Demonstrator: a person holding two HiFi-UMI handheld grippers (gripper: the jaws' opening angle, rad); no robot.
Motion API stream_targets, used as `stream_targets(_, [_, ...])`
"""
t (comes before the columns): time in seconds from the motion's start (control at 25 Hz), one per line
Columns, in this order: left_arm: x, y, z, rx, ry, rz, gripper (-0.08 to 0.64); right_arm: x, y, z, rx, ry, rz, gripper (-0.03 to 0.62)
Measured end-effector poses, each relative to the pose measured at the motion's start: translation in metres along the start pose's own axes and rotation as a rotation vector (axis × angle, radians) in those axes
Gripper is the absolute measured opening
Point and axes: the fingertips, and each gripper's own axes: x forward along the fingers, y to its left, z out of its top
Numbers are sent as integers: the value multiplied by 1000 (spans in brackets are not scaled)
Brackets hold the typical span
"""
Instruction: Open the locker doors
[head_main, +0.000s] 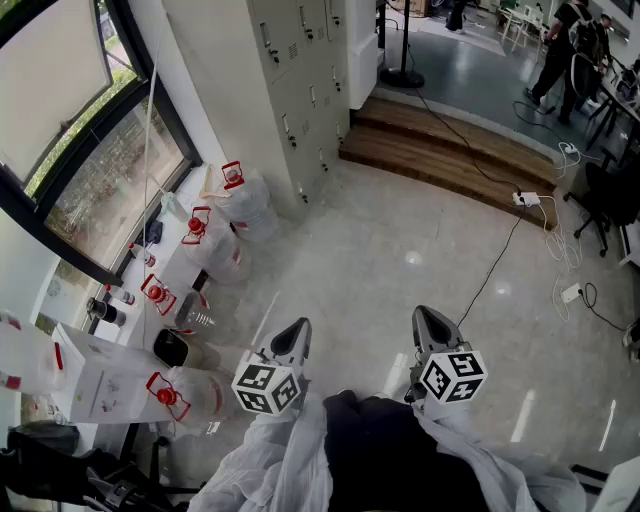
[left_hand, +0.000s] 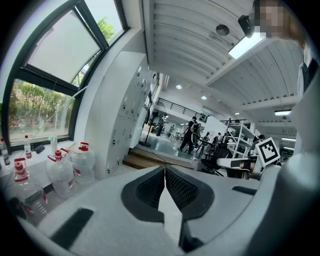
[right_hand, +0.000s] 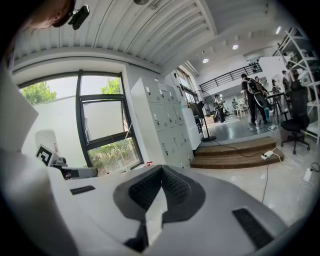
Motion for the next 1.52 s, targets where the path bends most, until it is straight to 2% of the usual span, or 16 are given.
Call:
stream_targets(0.64, [-20, 22, -11, 0, 2, -48, 9, 1, 29, -23, -2, 0, -38, 0])
stream_targets(0.84, [-20, 27, 17, 58, -64, -55, 11, 5, 34, 6, -67, -73, -61, 0])
stream_targets(1.0, [-15, 30, 41, 95, -128, -49, 11, 11, 36, 31, -114, -144, -31, 0])
stream_targets(1.16, [0, 32, 55, 106, -146, -46, 11, 25, 32, 43, -113, -161, -15, 2])
stream_targets(1.32, [23, 33, 58, 99, -137, -37, 11, 42, 19, 47, -109, -140, 9, 94])
stream_targets(1.52, [61, 39, 66, 91, -124, -24, 11, 74, -7, 62, -103, -130, 25, 138])
